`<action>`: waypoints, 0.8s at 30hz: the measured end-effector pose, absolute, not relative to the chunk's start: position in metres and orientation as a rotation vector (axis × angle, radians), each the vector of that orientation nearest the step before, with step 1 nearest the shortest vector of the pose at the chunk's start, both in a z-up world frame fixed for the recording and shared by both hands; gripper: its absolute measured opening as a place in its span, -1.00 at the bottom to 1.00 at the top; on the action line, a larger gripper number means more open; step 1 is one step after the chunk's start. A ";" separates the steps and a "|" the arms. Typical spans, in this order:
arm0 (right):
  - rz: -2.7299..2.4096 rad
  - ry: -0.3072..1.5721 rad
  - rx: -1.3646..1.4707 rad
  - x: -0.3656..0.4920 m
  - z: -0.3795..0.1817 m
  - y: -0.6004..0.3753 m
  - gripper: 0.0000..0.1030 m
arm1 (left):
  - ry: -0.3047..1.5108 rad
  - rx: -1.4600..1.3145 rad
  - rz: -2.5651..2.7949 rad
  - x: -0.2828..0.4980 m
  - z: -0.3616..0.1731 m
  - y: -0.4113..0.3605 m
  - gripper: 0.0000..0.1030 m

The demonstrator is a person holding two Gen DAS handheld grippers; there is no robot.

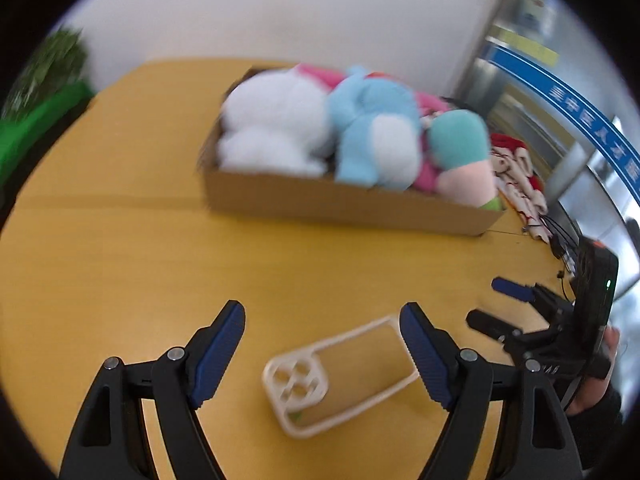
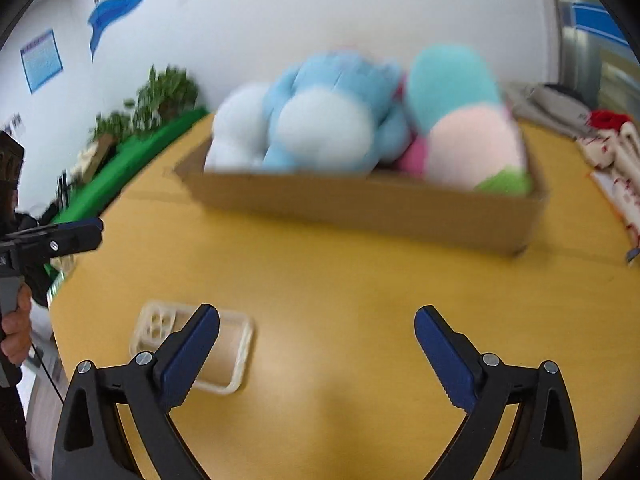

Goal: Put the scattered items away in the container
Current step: 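Lower the teal-and-pink plush into the box and open both grippers, then close the left gripper on the clear phone case while the right gripper grips it, then lift the clear phone case with both grippers and carry it over the box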

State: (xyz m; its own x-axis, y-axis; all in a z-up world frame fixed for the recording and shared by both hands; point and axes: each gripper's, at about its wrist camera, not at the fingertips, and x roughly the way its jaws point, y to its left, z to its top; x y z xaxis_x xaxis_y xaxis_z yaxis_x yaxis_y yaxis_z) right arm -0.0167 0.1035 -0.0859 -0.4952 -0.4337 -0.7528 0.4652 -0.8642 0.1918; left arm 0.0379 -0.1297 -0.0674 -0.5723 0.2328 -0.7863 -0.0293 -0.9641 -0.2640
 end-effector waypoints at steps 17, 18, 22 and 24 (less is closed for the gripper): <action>-2.293 0.279 1.196 -0.006 -0.127 0.043 -0.80 | -0.329 -1.723 2.628 0.046 -0.145 -0.119 -0.72; -2.293 0.279 1.194 -0.005 -0.128 0.041 -0.81 | -0.330 -1.727 2.628 0.046 -0.145 -0.118 -0.75; -2.298 0.268 1.221 -0.002 -0.126 0.041 -0.82 | -0.349 -1.688 2.653 0.052 -0.135 -0.119 -0.84; -2.318 0.234 1.198 0.001 -0.116 0.047 -0.83 | -0.357 -1.659 2.659 0.054 -0.125 -0.119 -0.86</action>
State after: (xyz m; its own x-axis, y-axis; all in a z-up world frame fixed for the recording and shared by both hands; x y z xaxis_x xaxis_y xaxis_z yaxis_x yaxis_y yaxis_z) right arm 0.0007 0.0471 -0.1163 -0.4764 -0.3649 -0.7999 0.5171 -0.8521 0.0807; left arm 0.0543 -0.1191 -0.1249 -0.4467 0.1083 -0.8881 0.1295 -0.9744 -0.1839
